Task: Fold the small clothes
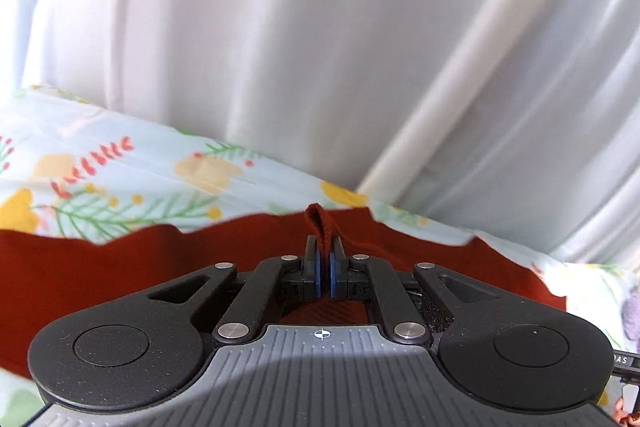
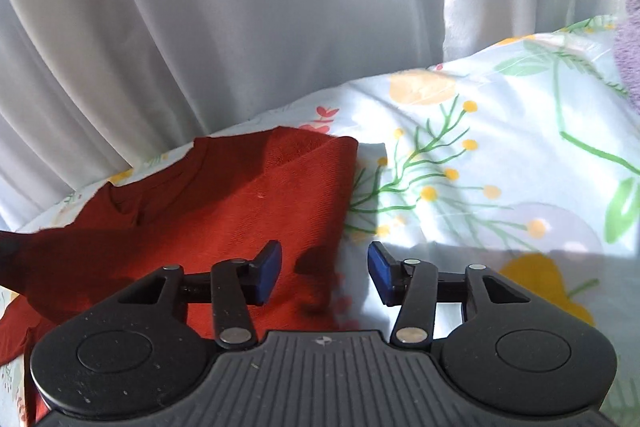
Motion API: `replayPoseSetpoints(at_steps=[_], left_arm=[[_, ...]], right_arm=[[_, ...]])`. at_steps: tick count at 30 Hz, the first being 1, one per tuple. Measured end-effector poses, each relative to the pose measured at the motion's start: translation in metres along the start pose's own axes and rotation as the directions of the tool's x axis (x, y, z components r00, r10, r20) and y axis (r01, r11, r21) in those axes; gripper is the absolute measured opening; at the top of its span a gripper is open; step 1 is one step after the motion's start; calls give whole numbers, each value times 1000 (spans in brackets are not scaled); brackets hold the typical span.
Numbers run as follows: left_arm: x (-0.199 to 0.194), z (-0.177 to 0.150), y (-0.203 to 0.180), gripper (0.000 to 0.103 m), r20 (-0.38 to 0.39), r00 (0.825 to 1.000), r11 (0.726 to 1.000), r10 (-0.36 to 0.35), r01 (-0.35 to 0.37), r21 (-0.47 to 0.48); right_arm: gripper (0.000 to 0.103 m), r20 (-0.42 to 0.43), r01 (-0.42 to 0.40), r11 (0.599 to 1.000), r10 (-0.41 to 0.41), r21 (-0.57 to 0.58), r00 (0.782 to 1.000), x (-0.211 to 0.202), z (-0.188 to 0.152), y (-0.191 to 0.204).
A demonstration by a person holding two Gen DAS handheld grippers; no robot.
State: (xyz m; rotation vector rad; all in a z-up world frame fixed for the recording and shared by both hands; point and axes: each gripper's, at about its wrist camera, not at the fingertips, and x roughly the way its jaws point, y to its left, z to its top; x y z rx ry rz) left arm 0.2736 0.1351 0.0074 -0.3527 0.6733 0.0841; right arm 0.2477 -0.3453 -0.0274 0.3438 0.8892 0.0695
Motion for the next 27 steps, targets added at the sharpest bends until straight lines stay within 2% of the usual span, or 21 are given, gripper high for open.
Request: replayPoseSetpoints(at_steps=[4, 7, 8, 9, 11, 14, 16, 19, 22, 24, 26, 27], left_arm=[[15, 0, 10, 6, -34, 999, 999, 27, -27, -17], [23, -4, 12, 6, -52, 998, 999, 43, -44, -21], [25, -6, 13, 6, -55, 998, 999, 44, -45, -20], [25, -7, 13, 6, -56, 997, 999, 45, -46, -17], [26, -8, 10, 6, -45, 998, 999, 53, -53, -2], [22, -5, 2, 6, 5, 999, 999, 45, -45, 29], [23, -3, -3, 6, 18, 999, 998, 48, -49, 40], [35, -7, -7, 6, -1, 998, 996, 69, -69, 64], [55, -19, -5, 6, -64, 989, 986, 133, -125, 108], [61, -25, 1, 8, -115, 980, 984, 163, -153, 96], [54, -26, 7, 21, -128, 977, 984, 169, -161, 74], [46, -25, 10, 23, -110, 979, 985, 170, -164, 60]], right_arm=[[51, -39, -47, 999, 47, 6, 998, 22, 7, 11], [51, -39, -38, 999, 36, -33, 999, 35, 10, 23], [46, -36, -31, 999, 29, -40, 999, 38, 10, 25], [34, -31, -24, 999, 22, -46, 999, 40, 10, 27], [17, -22, -28, 998, 27, -53, 999, 44, 11, 29], [11, 27, -24, 997, 26, -74, 999, 42, 10, 32], [9, 76, -6, 997, 12, -72, 997, 35, 10, 30], [7, 122, 23, 1000, -22, -8, 992, 32, 11, 19], [7, 106, 60, 998, -58, -11, 993, 37, 8, 13], [8, 107, 77, 996, -72, -43, 992, 37, 8, 16], [8, 115, 90, 995, -84, -51, 990, 31, 11, 20], [9, 124, 90, 995, -83, -53, 989, 26, 12, 22]])
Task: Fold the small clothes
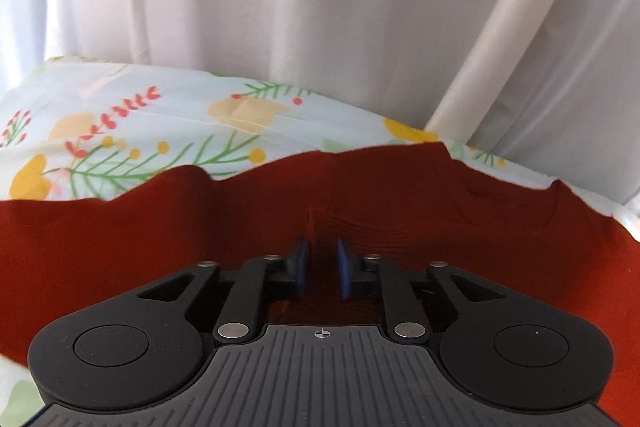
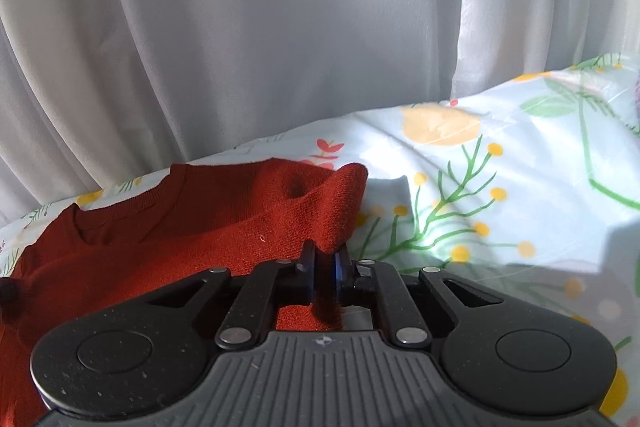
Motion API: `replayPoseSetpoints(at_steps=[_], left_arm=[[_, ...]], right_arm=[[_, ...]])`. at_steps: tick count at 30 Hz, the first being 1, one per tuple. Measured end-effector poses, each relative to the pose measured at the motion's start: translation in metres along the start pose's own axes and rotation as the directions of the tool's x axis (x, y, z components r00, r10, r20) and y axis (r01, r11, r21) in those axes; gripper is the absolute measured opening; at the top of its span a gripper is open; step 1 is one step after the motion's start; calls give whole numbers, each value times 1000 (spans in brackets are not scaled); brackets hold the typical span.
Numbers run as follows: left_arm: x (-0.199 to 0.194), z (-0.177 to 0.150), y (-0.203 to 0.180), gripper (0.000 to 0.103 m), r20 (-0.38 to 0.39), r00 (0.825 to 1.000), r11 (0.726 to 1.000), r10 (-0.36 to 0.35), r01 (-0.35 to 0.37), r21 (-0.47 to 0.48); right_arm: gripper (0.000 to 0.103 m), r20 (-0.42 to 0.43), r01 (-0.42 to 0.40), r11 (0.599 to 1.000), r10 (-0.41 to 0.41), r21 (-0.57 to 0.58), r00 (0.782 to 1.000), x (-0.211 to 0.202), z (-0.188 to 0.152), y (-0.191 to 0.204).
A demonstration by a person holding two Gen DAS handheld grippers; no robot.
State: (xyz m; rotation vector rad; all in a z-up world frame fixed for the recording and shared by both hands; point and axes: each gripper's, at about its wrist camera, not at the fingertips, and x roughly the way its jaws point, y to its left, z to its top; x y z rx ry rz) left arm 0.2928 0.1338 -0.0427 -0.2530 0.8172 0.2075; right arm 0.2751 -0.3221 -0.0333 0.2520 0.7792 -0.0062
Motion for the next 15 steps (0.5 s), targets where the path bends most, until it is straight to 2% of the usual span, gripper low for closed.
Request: replayPoseSetpoints(at_steps=[3, 5, 7, 9, 10, 12, 14, 15], left_arm=[[-23, 1, 11, 38, 68, 998, 999, 6, -3, -53], [-34, 1, 17, 42, 96, 995, 996, 26, -18, -92], [-42, -1, 17, 45, 116, 993, 994, 18, -5, -110], [-42, -7, 10, 52, 104, 994, 993, -37, 48, -104], [-39, -11, 5, 54, 85, 994, 993, -66, 74, -93], [-29, -21, -8, 55, 42, 995, 992, -93, 96, -75], [-18, -30, -18, 60, 1, 994, 992, -110, 109, -67], [-12, -34, -22, 60, -23, 994, 992, -109, 107, -67]], right_arm=[[12, 26, -55, 998, 56, -41, 998, -17, -2, 13], [13, 21, -86, 992, 88, -96, 996, -24, -7, 26], [13, 54, -52, 988, 60, -143, 997, -31, -10, 34], [15, 130, 29, 991, -12, -134, 991, -40, -9, 29], [15, 134, 32, 991, -14, -131, 991, -41, -8, 26], [15, 73, -47, 993, 55, -111, 996, -40, -9, 23], [15, -16, -152, 979, 151, -138, 988, -35, -18, 30], [15, -50, -173, 971, 167, -162, 985, -33, -26, 36]])
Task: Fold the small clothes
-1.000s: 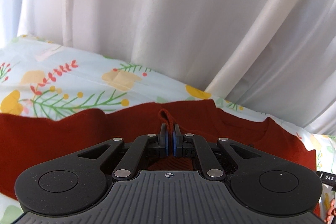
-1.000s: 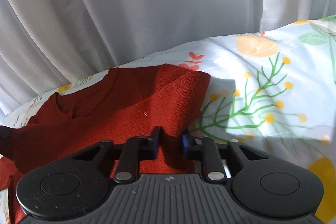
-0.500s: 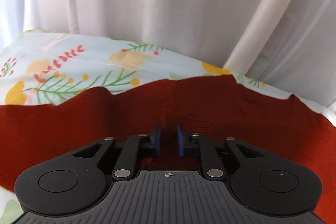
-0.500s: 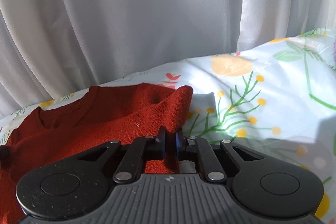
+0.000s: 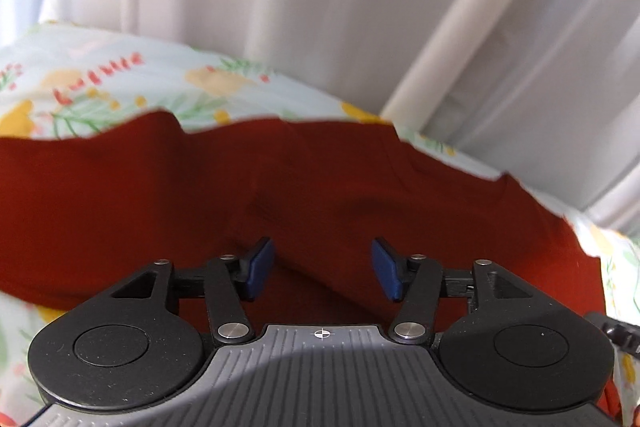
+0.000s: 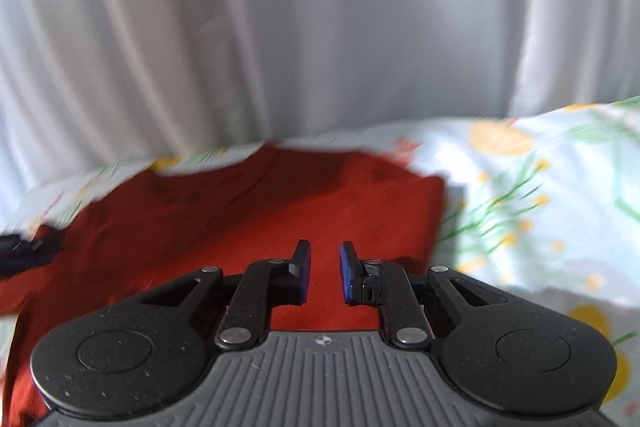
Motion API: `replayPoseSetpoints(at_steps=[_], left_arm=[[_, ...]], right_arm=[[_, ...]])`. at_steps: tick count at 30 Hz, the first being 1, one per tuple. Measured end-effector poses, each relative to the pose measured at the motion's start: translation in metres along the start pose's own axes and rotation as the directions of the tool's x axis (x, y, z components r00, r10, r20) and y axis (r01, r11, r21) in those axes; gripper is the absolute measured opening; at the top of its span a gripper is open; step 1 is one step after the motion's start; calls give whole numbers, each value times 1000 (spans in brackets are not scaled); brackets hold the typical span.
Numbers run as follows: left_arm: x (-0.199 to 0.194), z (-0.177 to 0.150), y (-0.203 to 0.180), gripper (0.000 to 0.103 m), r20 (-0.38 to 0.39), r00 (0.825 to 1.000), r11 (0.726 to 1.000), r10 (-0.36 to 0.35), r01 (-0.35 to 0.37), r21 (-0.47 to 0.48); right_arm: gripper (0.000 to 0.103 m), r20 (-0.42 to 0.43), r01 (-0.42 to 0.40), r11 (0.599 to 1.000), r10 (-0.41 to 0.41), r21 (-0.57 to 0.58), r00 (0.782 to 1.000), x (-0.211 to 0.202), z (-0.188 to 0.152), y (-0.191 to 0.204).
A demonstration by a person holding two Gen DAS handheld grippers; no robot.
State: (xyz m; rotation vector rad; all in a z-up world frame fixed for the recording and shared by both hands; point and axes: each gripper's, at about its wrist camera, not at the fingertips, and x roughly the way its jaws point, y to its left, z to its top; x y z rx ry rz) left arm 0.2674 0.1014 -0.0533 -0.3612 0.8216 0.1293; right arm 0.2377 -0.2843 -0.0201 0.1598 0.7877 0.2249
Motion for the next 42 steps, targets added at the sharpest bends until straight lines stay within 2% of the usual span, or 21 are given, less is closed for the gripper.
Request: replayPoseSetpoints(at_steps=[2, 3, 5, 7, 9, 12, 15, 18, 22, 24, 27, 28, 30, 33, 35, 36, 39, 42], left_arm=[[8, -5, -3, 62, -33, 999, 1000, 19, -19, 0], [8, -7, -5, 63, -16, 999, 999, 30, -30, 17], [9, -9, -9, 66, -20, 998, 997, 57, -56, 48], [9, -11, -12, 68, -21, 997, 995, 72, -71, 67], [10, -14, -15, 70, -15, 996, 992, 84, -83, 90], [9, -18, -18, 77, -12, 995, 989, 100, -99, 109], [3, -21, -15, 79, -5, 995, 992, 98, -97, 76], [-8, -24, -5, 86, -18, 995, 995, 102, -102, 23], [-36, -26, 25, 92, -52, 990, 987, 134, -138, -77], [-57, -27, 50, 98, -42, 987, 974, 152, -157, -166], [-94, -27, 100, 101, 24, 984, 933, 176, -159, -323], [-106, -27, 120, 101, 56, 978, 912, 201, -165, -376], [-125, -26, 158, 102, 100, 957, 868, 271, -198, -455], [-142, -20, 216, 102, 99, 920, 787, 380, -265, -557], [-147, -19, 253, 94, 95, 895, 726, 435, -286, -626], [-148, -20, 271, 92, 86, 890, 693, 447, -284, -662], [-150, -27, 319, 84, 90, 897, 619, 433, -223, -753], [-144, -30, 347, 74, 128, 907, 568, 401, -136, -812]], right_arm=[[15, -62, 14, 998, -18, -59, 998, 10, -12, 10], [11, -81, 52, 995, -59, -80, 995, 14, -17, 12], [9, -46, 94, 990, -99, -107, 994, 12, -22, 8], [1, -37, 139, 985, -143, -101, 989, 8, -21, -1], [0, -37, 121, 990, -124, -79, 992, 6, -21, -9], [0, -38, 140, 983, -146, -121, 989, 5, -23, -6], [0, -44, 144, 984, -149, -109, 988, 3, -23, -6], [0, -75, 127, 988, -133, -83, 988, 3, -19, -9], [11, -111, 78, 996, -82, -40, 990, 2, -15, -14], [40, -126, 25, 999, -28, -21, 992, -1, -15, -13], [65, -120, -2, 1000, -1, -21, 993, -11, -16, -1], [69, -102, -10, 999, 6, -35, 995, -17, -18, 6], [85, -78, -39, 999, 36, -35, 996, -25, -22, 16], [95, -60, -63, 998, 62, -10, 996, -36, -29, 29], [99, -48, -47, 999, 47, -12, 998, -41, -34, 39], [99, -22, -40, 999, 40, -16, 999, -46, -37, 43], [99, 31, -82, 996, 83, -21, 996, -56, -43, 51], [99, -8, -106, 994, 106, -10, 994, -58, -43, 57]])
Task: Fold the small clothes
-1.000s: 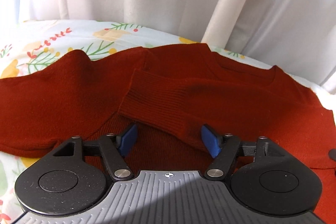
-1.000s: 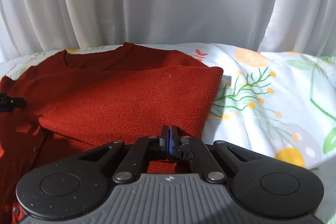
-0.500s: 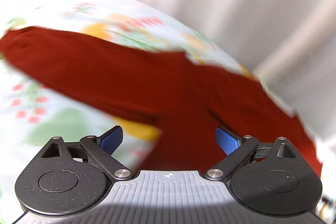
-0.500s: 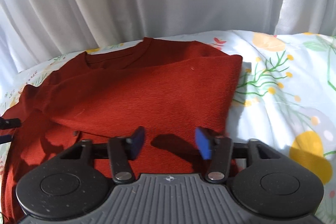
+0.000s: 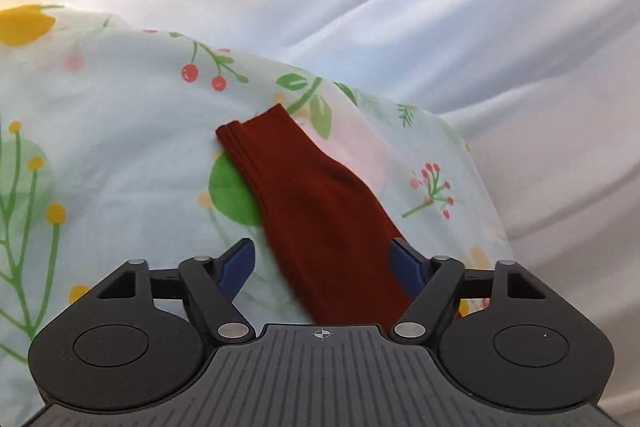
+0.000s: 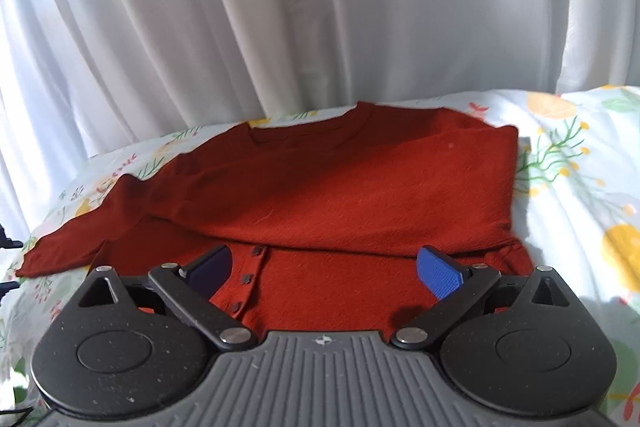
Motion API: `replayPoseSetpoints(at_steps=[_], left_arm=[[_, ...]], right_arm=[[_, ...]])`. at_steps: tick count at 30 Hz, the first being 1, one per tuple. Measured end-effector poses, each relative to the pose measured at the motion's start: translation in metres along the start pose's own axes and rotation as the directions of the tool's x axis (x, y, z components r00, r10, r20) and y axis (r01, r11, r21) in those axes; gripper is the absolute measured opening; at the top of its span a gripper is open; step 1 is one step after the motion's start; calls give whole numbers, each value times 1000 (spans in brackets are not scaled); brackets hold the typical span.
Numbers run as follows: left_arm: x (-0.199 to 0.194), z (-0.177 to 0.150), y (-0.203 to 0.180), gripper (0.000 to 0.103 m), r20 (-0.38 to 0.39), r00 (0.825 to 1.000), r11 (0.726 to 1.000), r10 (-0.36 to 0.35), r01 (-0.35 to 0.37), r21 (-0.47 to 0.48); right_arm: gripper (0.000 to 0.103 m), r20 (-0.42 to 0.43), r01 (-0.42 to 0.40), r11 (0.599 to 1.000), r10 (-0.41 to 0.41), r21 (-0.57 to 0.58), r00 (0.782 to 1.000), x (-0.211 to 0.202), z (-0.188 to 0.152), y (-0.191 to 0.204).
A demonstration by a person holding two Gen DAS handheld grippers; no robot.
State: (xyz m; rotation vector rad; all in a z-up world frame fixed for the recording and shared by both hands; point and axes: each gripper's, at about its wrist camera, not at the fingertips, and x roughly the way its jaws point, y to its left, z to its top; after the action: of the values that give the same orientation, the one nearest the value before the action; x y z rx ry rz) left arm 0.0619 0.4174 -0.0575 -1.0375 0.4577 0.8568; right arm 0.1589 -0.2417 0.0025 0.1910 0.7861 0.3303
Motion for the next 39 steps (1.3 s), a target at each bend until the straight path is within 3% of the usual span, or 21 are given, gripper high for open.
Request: replayPoseSetpoints(at_steps=[4, 6, 7, 8, 9, 11, 13, 16, 19, 21, 22, 24, 26, 28, 30, 32, 34, 35, 36, 37, 39], left_arm=[[14, 10, 11, 57, -4, 1000, 998, -15, 15, -66], [16, 14, 16, 45, -4, 1000, 996, -15, 14, -86], [18, 15, 18, 31, -4, 1000, 995, -15, 14, -99], [21, 15, 21, 15, -10, 1000, 993, -14, 13, -114], [25, 16, 26, 8, -21, 1000, 991, -12, 9, -133], [26, 16, 34, 8, -16, 999, 983, -40, 36, -178], [21, 16, 34, 8, -4, 999, 983, -50, 48, -179], [3, 12, 11, 8, 32, 994, 990, -101, 104, -96], [-25, -1, -38, 8, 31, 968, 968, -249, 248, 44], [-49, -22, -85, 8, -11, 928, 913, -373, 369, 176], [-60, -36, -109, 8, -50, 900, 869, -432, 431, 245], [-82, -77, -156, 8, -164, 834, 753, -527, 547, 365], [-96, -127, -194, 8, -281, 782, 631, -557, 618, 468], [-100, -184, -220, 10, -373, 757, 539, -536, 647, 539], [-91, -238, -233, 18, -450, 761, 496, -467, 647, 579], [-74, -278, -235, 35, -508, 779, 499, -369, 627, 599], [-60, -301, -227, 37, -520, 814, 531, -260, 570, 626], [-57, -305, -222, 46, -517, 825, 554, -229, 547, 627], [-54, -306, -215, 54, -518, 828, 578, -216, 536, 615], [-53, -304, -209, 70, -518, 830, 604, -208, 525, 599], [-53, -297, -200, 74, -511, 836, 642, -201, 506, 575]], right_arm=[[95, -16, 4, 999, -3, 42, 1000, 1, 2, 2], [76, -2, -16, 997, 17, 73, 1000, 0, 3, 0], [70, -6, -27, 996, 27, 89, 1000, 1, 3, 0], [54, -9, -36, 994, 37, 107, 999, 2, 2, -1], [38, -10, -53, 990, 55, 128, 998, 3, 1, -2], [29, -25, -76, 983, 81, 165, 996, 7, 0, -5], [28, -19, -98, 977, 104, 191, 994, 7, -3, -6], [28, 18, -132, 961, 132, 241, 991, 6, -6, -11], [28, 33, -167, 932, 165, 322, 986, 6, -8, -21], [28, 29, -173, 919, 174, 355, 984, 8, -8, -25], [28, 26, -174, 918, 176, 355, 984, 8, -8, -25], [28, 27, -172, 926, 174, 337, 984, 7, -7, -22], [28, 36, -180, 931, 178, 318, 983, 6, -6, -18], [28, 46, -190, 933, 185, 305, 982, 5, -4, -16], [28, 54, -196, 932, 188, 304, 981, 5, -2, -15], [28, 58, -203, 930, 195, 308, 979, 8, -1, -16], [28, 44, -209, 929, 205, 305, 978, 13, 0, -17], [28, 31, -213, 929, 214, 303, 976, 17, 1, -17], [28, 13, -217, 928, 224, 303, 975, 22, 3, -17], [28, 1, -225, 925, 236, 305, 972, 27, 5, -18], [31, -25, -252, 917, 273, 310, 962, 40, 10, -18]])
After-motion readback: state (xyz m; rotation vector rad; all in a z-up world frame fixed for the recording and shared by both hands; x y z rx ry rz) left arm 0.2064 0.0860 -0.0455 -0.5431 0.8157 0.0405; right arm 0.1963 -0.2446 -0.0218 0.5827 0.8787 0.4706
